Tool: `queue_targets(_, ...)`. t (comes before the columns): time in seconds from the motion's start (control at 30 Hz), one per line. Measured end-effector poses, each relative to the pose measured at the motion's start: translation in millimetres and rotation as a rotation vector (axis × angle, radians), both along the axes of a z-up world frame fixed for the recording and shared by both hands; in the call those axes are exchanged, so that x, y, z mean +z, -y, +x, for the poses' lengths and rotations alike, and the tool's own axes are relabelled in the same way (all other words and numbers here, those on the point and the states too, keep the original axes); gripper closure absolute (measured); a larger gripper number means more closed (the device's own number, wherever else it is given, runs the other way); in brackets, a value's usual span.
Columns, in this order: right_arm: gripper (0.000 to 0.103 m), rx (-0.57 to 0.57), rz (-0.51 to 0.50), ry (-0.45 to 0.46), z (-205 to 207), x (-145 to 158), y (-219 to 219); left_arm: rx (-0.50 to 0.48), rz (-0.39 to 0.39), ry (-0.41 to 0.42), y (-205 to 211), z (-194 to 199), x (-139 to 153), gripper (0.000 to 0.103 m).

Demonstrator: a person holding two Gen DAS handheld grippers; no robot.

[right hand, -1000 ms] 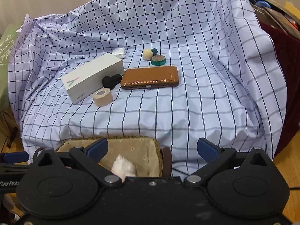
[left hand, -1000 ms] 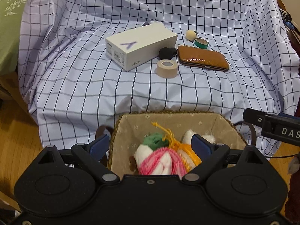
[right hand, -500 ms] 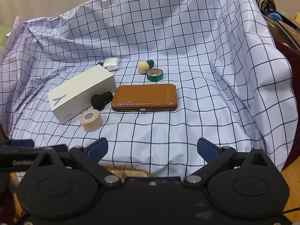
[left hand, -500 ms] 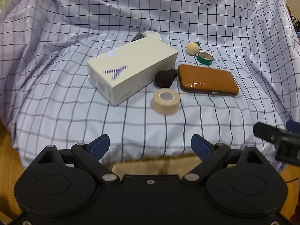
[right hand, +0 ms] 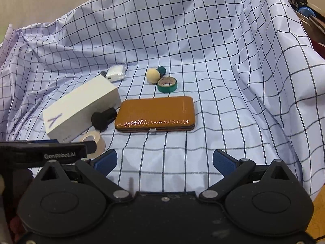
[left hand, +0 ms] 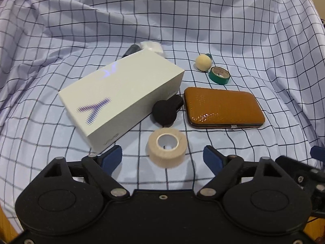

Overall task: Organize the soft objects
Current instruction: 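Reach the left tool to the beige tape roll while the right tool reaches the green tape roll, then grasp the beige tape roll with the left tool while the right tool grasps the green tape roll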

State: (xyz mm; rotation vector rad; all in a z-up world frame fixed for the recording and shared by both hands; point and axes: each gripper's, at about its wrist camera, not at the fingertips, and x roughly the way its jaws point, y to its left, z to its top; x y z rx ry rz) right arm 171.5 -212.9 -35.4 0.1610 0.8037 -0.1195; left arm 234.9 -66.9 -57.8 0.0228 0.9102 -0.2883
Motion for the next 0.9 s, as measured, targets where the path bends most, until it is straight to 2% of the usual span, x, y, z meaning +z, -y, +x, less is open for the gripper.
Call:
queue_targets(0.13, 0.002, -0.005, -0.003, 0.006, 12, -1, 5, -0.014, 0.01, -0.015, 6, 10, -9, 0.026)
queue_targets(0.17, 0.002, -0.006, -0.005, 0.008, 15, -1, 6, -0.019, 0.014, -0.018, 7, 11, -11, 0.032)
queue_targets(0.23, 0.003, -0.009, -0.009, 0.014, 21, -2, 8, -0.033, 0.011, -0.031, 9, 14, -14, 0.038)
queue_targets(0.47, 0.007, -0.037, -0.031, 0.046, 57, -7, 13, -0.062, 0.007, -0.065, 12, 22, -25, 0.046)
queue_targets(0.7, 0.003, -0.098, -0.063, 0.073, 109, -16, 18, -0.076, 0.006, -0.059, 14, 28, -29, 0.046)
queue_targets(0.9, 0.008, -0.096, -0.056, 0.018, 160, -37, 27, -0.089, 0.0, -0.04, 15, 26, -32, 0.048)
